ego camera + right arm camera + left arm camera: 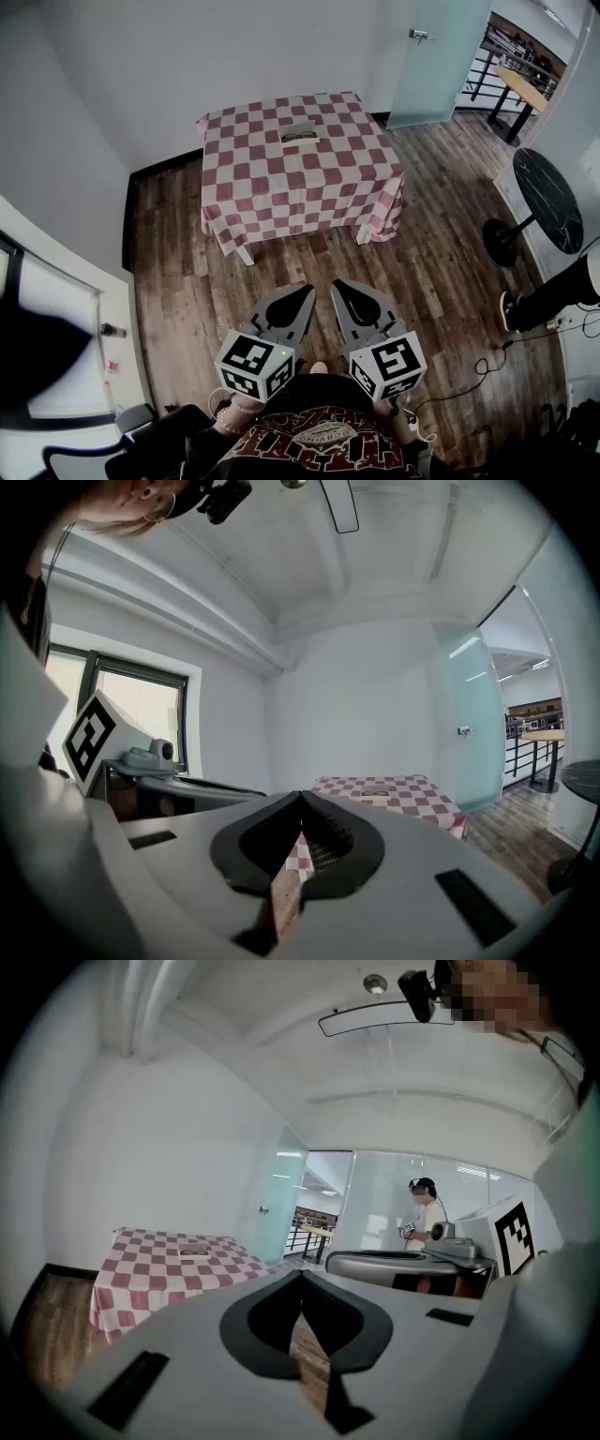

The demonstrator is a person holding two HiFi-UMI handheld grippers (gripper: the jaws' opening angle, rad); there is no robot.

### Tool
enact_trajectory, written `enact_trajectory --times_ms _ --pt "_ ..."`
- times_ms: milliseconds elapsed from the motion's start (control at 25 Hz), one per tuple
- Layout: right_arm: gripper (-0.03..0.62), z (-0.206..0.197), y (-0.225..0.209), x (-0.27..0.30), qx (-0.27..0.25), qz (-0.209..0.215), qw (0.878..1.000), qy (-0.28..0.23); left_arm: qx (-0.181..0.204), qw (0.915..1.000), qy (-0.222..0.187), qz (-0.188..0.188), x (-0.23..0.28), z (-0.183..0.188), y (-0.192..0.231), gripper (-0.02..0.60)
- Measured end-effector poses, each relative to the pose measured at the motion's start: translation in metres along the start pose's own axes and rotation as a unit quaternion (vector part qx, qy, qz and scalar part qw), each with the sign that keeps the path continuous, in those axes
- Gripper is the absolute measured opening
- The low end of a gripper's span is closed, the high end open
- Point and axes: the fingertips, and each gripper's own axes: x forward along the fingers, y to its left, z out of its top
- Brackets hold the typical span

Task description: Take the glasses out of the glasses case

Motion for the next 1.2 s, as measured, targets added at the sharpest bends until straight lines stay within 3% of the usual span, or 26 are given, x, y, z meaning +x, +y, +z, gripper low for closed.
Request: enact_trajectory --times_ms 760,1200 --pt "0.02 -0.015 -0.008 -0.02 -0.009 0.029 0.999 0.015 -0.004 0.9998 0.009 0.02 0.005 -0.017 -0.02 0.009" --pt "0.02 -0.024 -0.016 -0.009 0.001 0.029 0.999 0.028 -0.023 0.9994 0.01 0.025 0.012 -0.026 -0.004 0.009"
